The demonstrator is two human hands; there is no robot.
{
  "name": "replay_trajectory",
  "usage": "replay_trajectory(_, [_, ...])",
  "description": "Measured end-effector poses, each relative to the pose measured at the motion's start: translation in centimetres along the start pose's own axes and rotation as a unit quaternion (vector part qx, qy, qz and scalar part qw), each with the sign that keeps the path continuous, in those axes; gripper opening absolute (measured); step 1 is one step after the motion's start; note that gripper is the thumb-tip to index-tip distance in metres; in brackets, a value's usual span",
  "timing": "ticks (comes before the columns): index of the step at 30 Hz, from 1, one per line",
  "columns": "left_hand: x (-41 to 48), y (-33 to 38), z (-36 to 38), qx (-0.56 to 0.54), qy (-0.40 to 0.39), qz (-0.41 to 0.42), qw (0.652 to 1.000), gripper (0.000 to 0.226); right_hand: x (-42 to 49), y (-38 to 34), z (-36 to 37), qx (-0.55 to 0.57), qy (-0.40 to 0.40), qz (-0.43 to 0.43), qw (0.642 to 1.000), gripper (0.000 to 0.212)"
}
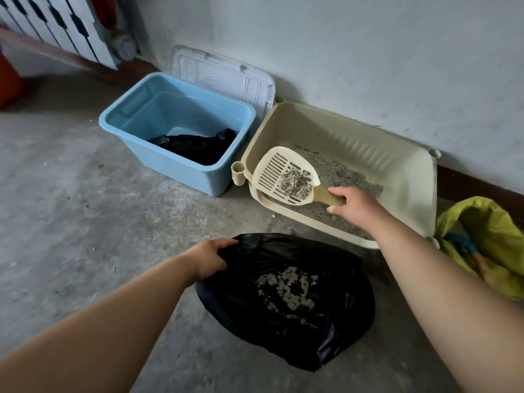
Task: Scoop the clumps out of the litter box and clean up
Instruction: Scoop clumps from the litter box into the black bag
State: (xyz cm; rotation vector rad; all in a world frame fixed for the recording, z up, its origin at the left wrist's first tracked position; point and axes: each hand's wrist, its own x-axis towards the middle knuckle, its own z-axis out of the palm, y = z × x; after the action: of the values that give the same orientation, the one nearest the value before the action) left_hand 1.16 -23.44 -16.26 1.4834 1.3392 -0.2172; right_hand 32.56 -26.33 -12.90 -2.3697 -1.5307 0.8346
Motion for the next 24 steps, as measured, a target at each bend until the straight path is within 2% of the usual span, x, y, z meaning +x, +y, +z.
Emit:
replay_trajectory(5, [0.2,-0.1,-0.3,-0.062,0.025,-0.001,0.998,0.064,-2.4,-0.7,-1.2,-0.108,-0.027,-0.050,0.993,0.055])
replay_trajectory(10, [0.6,0.0,-0.6,-0.140,0.053,0.000,0.989,0.066,-4.2,-1.1,-0.5,-0.117,-0.069,-0.083,0.987,0.055])
replay_trajectory(13, [0.9,0.1,-0.8,-0.181,0.061,-0.001,0.982,0.069,-5.1,-1.5,0.1,-0.171,-0.081,-0.092,0.978,0.053])
replay_trajectory(18, [0.9,0.2,-0.7,-0.198,0.071,-0.004,0.978,0.070,-5.9,-1.7,1.2,-0.273,0.010,-0.169,0.947,0.041])
replay_trajectory(24, [1.1,-0.2,-0.4,-0.190,0.051,-0.018,0.980,0.072,-6.3,-0.7,3.3,-0.331,0.150,-0.285,0.887,0.035])
